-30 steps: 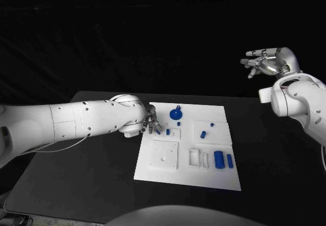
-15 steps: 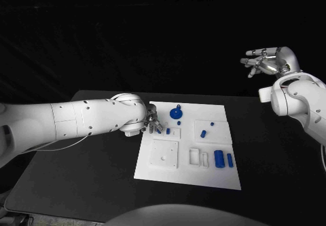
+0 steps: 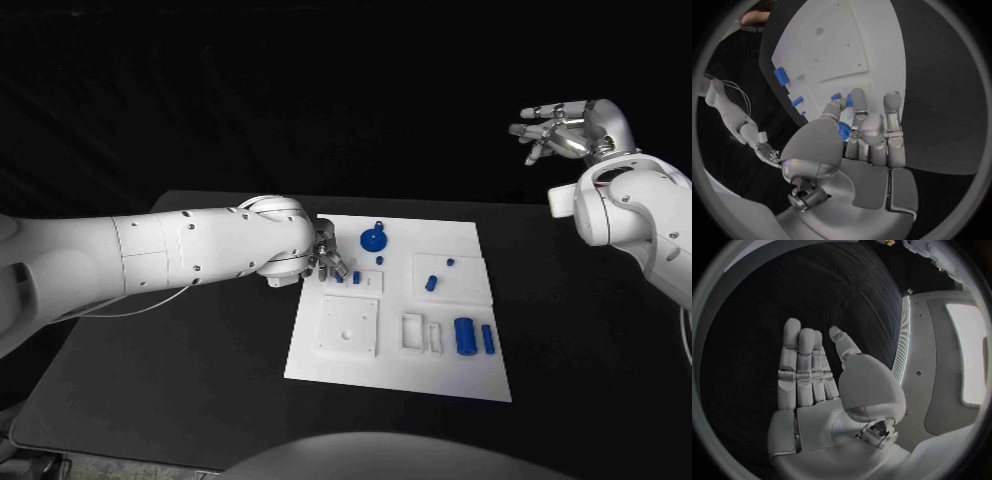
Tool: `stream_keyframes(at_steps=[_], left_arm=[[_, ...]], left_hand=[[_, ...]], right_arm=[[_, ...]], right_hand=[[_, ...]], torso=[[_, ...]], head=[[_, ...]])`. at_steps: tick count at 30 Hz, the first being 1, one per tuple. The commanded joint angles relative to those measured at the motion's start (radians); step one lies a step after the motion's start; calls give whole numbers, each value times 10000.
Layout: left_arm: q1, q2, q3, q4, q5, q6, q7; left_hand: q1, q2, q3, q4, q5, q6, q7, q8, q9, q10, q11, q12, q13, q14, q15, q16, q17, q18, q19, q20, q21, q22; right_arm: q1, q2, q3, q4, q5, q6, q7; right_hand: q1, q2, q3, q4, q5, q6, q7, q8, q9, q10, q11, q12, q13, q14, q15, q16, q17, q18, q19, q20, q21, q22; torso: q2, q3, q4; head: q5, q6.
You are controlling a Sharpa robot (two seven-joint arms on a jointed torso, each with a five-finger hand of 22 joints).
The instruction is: Assemble the parts on the task board
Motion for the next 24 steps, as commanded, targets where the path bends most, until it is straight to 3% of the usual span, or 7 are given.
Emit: stream_keyframes(at_steps=[1,24], left_arm=[[-27,44,-16,17,-19,308,20],[-28,-65,-14,55,-147,180,-100]], left_hand=[[33,26,1497,-1412,74,68,8,45,-8,44,-2,-36,14,61,-25,-37,9,-40,37,-12,2,169],[35,-40,1553,-1424,240,104,3,62,10,80,-3,-48,16,69,-30,-19,56,-38,38,-18,24,173]], right_arm=[[-10,4,-3,9,9,105,108],[-55,12,-18,-9,9,102,131]], right_hand=[[-61,29,68,12,-59,-21,60,14,2,25,45,-50,-9,-73,-5,-49,-13,60,259,37,27,-13],[-91,42,112,-33,-69,18,55,16,3,37,41,-45,-55,-78,-6,-49,-16,59,256,35,36,-18]], torso=[[2,1,2],[2,-9,9]], head=[[-6,-11],[23,-17]])
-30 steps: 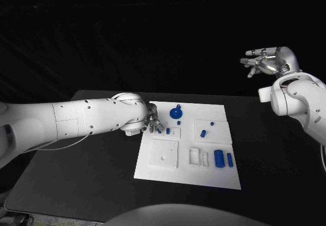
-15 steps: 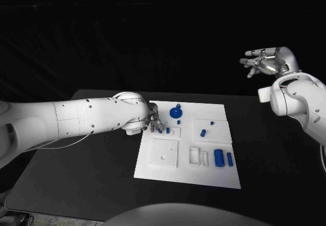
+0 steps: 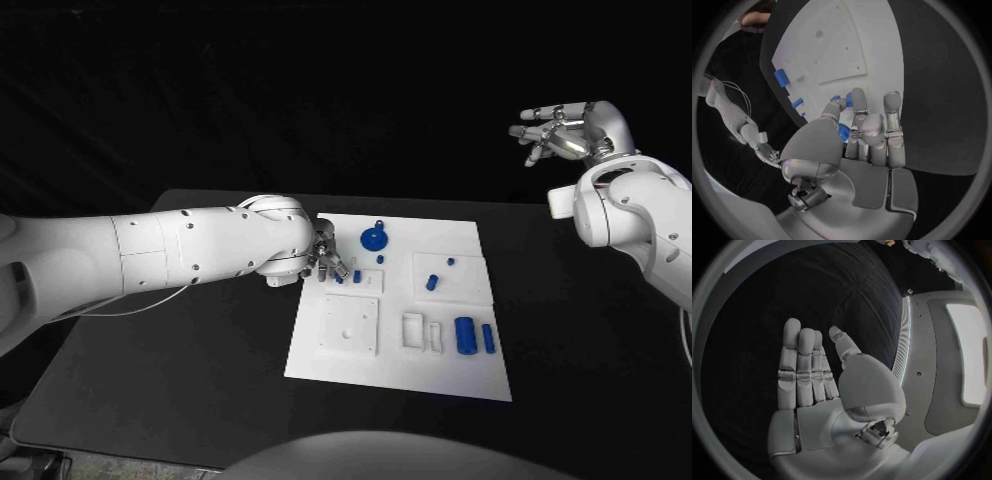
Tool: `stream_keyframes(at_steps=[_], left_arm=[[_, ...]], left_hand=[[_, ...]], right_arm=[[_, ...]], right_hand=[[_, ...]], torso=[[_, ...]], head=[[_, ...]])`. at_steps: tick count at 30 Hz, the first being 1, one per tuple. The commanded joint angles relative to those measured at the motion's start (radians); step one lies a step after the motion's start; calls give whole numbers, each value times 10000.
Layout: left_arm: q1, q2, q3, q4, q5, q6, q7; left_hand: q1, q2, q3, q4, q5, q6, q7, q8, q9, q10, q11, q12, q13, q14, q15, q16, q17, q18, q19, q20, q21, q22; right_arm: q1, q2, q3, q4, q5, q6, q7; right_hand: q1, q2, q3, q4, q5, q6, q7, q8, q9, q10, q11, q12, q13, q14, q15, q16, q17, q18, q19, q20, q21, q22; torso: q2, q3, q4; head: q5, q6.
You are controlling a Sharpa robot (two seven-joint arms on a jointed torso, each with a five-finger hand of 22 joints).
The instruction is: Assemble the parts on the task board
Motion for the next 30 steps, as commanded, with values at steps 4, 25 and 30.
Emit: stream_keyframes(at_steps=[4,25,30], left_arm=[[-23,-23,-17,44,-163,-96,-57],[-35,-95,-18,194,-237,-820,94],[-38,-104,-19,198,-254,-752,80]], left_hand=[[91,-6,1538,-1453,71,71,-22,56,21,57,0,-55,3,77,-29,-11,26,-32,46,-16,34,176],[76,-72,1582,-1450,234,107,-32,73,36,112,-8,-86,-14,83,-31,-1,36,-1,73,-8,58,175],[76,-72,1582,-1450,234,107,-32,73,36,112,-8,-86,-14,83,-31,-1,36,-1,73,-8,58,175]], right_arm=[[-13,11,0,-3,4,97,124],[-52,25,-1,-21,13,126,127],[-62,28,-1,-32,14,134,126]], right_hand=[[-91,42,83,-4,-69,16,60,16,3,37,41,-45,-9,-78,-6,-49,-9,62,256,35,36,-11],[-142,63,95,1,-60,51,52,14,2,34,40,-35,-20,-76,-7,-49,-11,60,254,35,39,-16],[-142,63,95,1,-60,51,52,14,2,34,40,-35,-20,-76,-7,-49,-11,60,254,35,39,-16]], torso=[[-1,2,-10],[-3,16,-10],[-2,5,-12]], head=[[10,11],[28,-3],[25,-4]])
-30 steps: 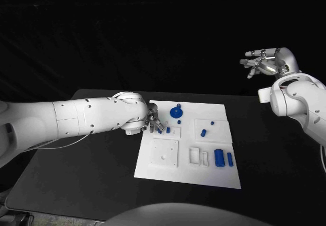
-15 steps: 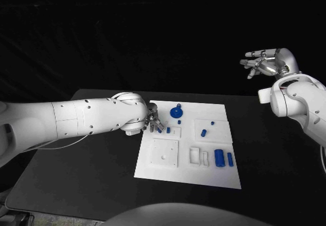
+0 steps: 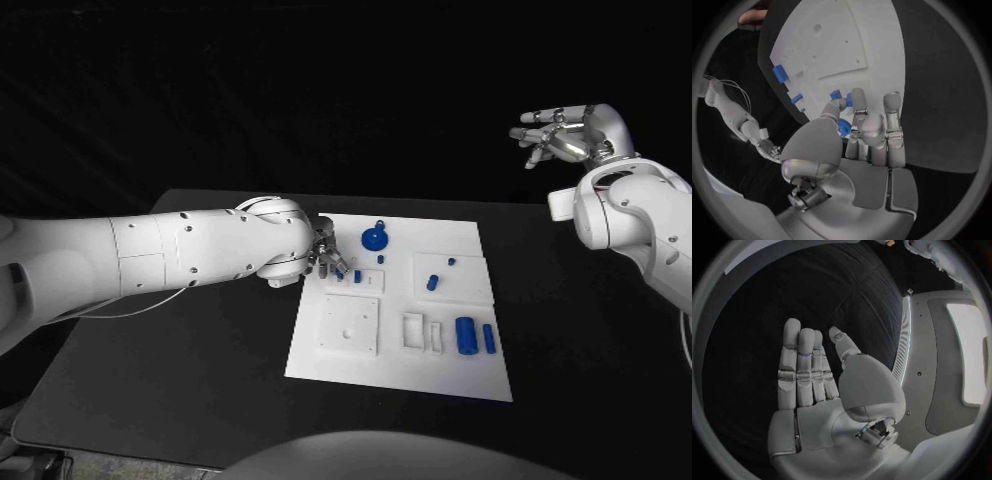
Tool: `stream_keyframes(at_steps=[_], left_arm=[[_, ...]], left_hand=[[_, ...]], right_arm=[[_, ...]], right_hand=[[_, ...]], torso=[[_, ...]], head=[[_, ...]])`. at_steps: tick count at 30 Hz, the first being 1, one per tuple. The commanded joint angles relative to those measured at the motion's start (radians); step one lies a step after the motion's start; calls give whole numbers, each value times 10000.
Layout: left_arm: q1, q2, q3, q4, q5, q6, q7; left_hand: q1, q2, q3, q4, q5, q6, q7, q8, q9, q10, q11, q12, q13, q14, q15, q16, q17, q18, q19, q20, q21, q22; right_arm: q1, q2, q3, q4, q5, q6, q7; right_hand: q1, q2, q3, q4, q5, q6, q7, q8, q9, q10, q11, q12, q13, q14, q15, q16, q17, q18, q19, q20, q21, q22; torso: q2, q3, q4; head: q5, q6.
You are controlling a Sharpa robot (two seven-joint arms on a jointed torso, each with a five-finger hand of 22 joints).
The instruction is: Assemble the parts on the task board
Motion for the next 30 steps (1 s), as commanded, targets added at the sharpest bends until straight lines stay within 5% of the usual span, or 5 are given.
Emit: stream_keyframes(at_steps=[1,30], left_arm=[[-6,6,3,30,-92,-46,58],[-24,-35,2,22,-248,357,-40]], left_hand=[[71,3,1512,-1436,59,82,-10,40,10,78,22,-18,-11,42,0,-1,-10,-1,73,-8,58,178],[76,-2,1541,-1434,65,81,-5,32,17,102,29,-81,-42,37,2,-33,-42,7,52,-3,67,177]], right_arm=[[-12,12,1,-10,9,129,109],[-68,68,-4,-79,35,220,109]], right_hand=[[-88,10,41,0,-60,-3,55,14,2,33,40,-35,-13,-76,-7,-49,-13,66,254,35,39,-9],[-101,13,60,-16,-60,17,51,15,2,27,38,-25,-22,-77,-8,-50,-15,65,254,34,39,-22]], torso=[[0,-9,0],[0,-11,0]], head=[[-1,-11],[45,-58]])
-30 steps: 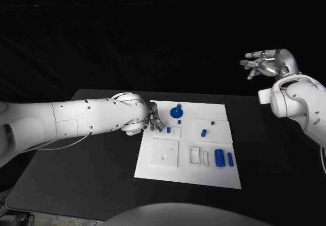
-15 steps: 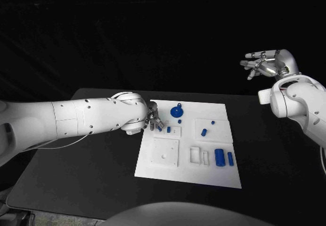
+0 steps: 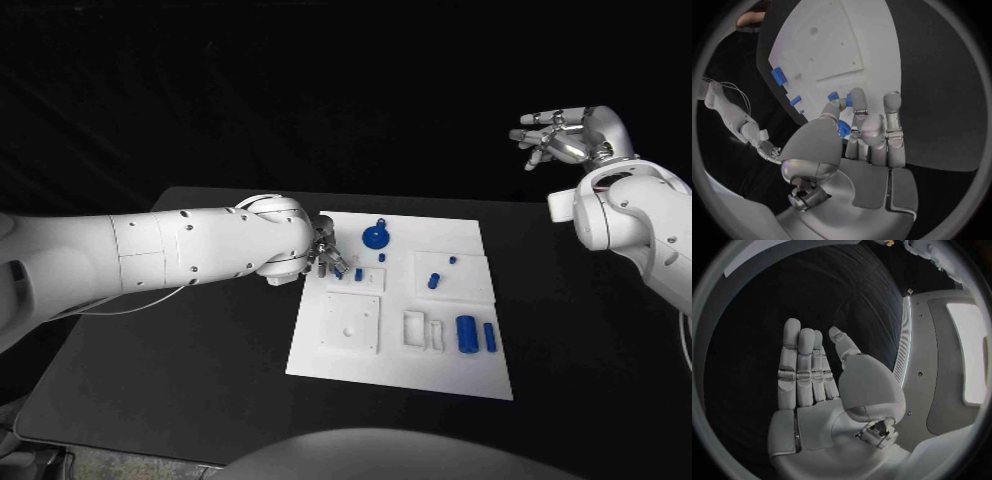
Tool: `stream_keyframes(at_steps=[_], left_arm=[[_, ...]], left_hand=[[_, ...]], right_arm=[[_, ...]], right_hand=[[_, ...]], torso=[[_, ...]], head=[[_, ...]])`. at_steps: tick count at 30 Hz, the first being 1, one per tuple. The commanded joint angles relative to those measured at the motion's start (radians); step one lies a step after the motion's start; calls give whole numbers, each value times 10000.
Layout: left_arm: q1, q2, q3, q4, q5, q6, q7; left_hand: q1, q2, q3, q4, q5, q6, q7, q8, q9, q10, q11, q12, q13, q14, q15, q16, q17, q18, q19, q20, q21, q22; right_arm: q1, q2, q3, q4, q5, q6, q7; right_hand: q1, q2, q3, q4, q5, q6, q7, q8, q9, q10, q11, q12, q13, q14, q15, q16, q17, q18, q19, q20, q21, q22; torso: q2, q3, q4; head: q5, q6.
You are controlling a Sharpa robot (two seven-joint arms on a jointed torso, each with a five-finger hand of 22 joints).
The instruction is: Assemble the parts on the task board
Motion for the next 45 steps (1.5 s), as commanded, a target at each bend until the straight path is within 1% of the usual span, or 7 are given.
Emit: stream_keyframes(at_steps=[1,9,15,23,30,32,45], left_arm=[[-6,-3,4,19,-34,208,-15],[-14,-5,4,12,81,284,-24],[-18,-8,4,15,138,340,-37],[-20,0,4,-12,153,376,-40],[-32,58,4,-96,118,389,-39],[-50,90,4,-131,101,409,-41],[-190,256,4,-225,38,510,-83]], left_hand=[[103,25,1508,-1456,44,77,-2,33,16,86,-21,-33,-9,27,-10,-33,-9,7,52,-3,67,171],[103,25,1508,-1456,44,77,-2,33,16,86,-21,-33,-9,27,-10,-33,-9,7,52,-3,67,171],[103,25,1508,-1456,44,77,-2,33,16,86,-21,-33,-9,27,-10,-33,-9,7,52,-3,67,171],[103,25,1508,-1456,44,77,-2,33,16,86,-21,-33,-9,27,-10,-33,-9,7,52,-3,67,171],[101,24,1526,-1457,54,61,5,33,37,102,-15,-69,-34,22,-13,-63,-42,-1,46,-9,68,171],[101,24,1526,-1457,54,61,5,33,37,102,-15,-69,-34,22,-13,-63,-42,-1,46,-9,68,171],[111,18,1533,-1462,57,61,6,32,41,103,-15,-74,-36,26,-17,-63,-37,-1,47,-14,71,171]], right_arm=[[-8,14,0,-6,20,153,105],[-25,18,-1,-9,21,168,100],[-33,23,-1,-15,21,190,93],[-47,28,-2,-20,21,201,91],[-55,21,-2,-11,21,201,89],[-56,18,-2,-6,21,201,87],[-63,17,-3,10,21,203,89]], right_hand=[[-101,14,61,-15,-61,15,67,15,3,27,38,-25,-10,-77,-8,-50,-17,67,254,34,39,-9],[-111,29,70,-24,-63,26,68,14,2,22,38,-23,-21,-77,-9,-47,-16,67,254,33,43,-17],[-111,29,70,-24,-63,26,68,14,2,22,38,-23,-21,-77,-9,-47,-16,67,254,33,43,-17],[-111,29,70,-24,-63,26,68,14,2,22,38,-23,-21,-77,-9,-47,-16,67,254,33,43,-17],[-111,29,70,-24,-63,26,68,14,2,22,38,-23,-21,-77,-9,-47,-16,67,254,33,43,-17],[-111,29,70,-24,-63,26,68,14,2,22,38,-23,-21,-77,-9,-47,-16,67,254,33,43,-17],[-117,31,87,-54,-62,34,65,14,2,18,37,-20,-29,-80,-8,-50,-19,69,256,33,49,-30]], torso=[[0,3,0],[-1,2,-2],[1,11,-1],[1,7,-8],[2,14,-8],[2,8,-8],[-2,15,-9]], head=[[4,-11],[23,-8],[21,-20],[29,-21],[23,-39],[21,-45],[-19,-88]])
